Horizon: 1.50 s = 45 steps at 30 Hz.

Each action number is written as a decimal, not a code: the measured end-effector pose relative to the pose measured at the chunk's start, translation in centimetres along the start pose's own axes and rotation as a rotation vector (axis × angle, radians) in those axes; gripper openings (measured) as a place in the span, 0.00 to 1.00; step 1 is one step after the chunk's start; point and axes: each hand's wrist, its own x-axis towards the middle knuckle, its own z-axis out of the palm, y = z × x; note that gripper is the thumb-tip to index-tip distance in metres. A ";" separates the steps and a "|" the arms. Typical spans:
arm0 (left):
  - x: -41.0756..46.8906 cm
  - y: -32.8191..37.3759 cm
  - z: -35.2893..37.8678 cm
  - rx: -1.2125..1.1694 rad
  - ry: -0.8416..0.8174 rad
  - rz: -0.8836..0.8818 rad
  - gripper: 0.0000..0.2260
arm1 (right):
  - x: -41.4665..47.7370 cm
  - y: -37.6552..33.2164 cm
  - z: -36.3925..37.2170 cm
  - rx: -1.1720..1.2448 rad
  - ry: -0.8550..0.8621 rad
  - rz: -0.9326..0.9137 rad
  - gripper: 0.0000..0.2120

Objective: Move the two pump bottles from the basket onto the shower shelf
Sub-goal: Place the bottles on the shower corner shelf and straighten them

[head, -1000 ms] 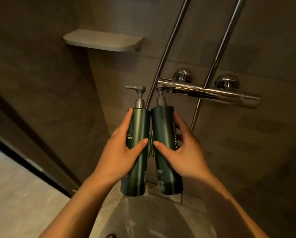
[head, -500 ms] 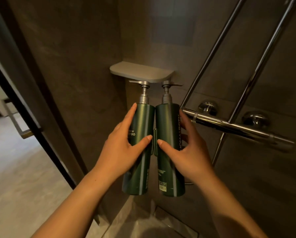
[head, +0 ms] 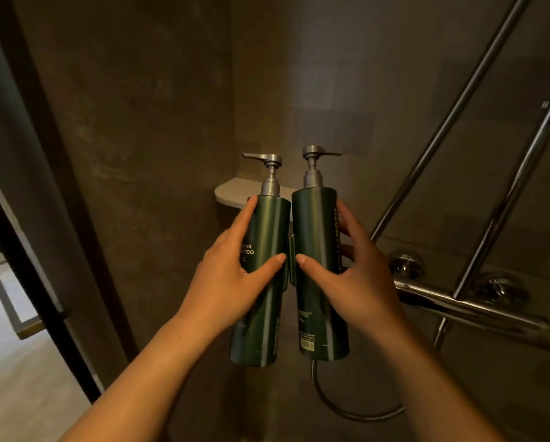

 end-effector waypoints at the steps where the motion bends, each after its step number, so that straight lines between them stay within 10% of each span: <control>1: 0.6 -0.3 -0.3 -0.003 0.002 0.011 0.37 | 0.6 -0.1 0.3 -0.006 0.007 -0.010 0.41; 45: 19.9 -1.9 0.0 -0.106 0.197 0.212 0.38 | 20.0 1.9 1.5 -0.041 0.161 -0.275 0.42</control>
